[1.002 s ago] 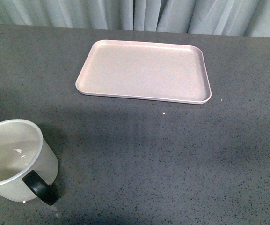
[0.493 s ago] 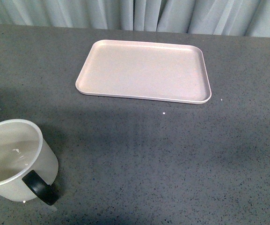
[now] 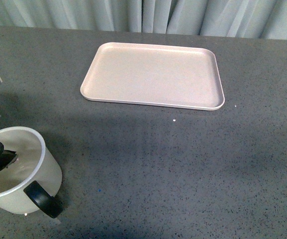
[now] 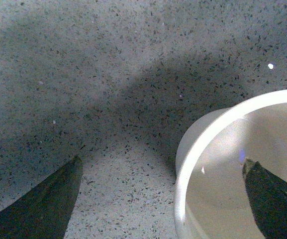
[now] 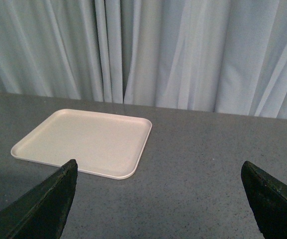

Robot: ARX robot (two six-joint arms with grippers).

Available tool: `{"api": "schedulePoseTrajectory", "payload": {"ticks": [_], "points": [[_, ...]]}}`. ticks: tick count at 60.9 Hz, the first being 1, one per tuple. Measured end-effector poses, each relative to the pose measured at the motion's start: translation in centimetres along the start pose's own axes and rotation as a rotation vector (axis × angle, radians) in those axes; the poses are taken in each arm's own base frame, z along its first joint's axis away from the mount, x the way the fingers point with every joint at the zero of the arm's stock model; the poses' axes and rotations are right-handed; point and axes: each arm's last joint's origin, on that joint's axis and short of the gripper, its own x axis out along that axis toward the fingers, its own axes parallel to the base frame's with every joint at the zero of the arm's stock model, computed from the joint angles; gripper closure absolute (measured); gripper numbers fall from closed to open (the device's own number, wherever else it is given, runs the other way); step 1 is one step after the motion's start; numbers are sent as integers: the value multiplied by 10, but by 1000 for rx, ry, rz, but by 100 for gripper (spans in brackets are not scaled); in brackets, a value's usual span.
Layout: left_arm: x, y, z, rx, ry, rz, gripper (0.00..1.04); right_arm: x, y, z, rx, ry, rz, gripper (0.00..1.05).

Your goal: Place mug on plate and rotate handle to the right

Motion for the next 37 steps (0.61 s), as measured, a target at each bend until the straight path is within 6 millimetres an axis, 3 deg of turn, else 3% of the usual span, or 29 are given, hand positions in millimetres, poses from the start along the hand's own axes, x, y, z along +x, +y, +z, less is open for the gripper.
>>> {"api": "schedulePoseTrajectory", "payload": {"ticks": [28, 31, 37], "points": [[0, -7, 6, -48, 23, -35, 97, 0, 0, 0, 0, 0, 0, 9], [-1, -8, 7, -58, 18, -46, 102, 0, 0, 0, 0, 0, 0, 9], [-3, -8, 9, -60, 11, -51, 103, 0, 0, 0, 0, 0, 0, 9]]}}
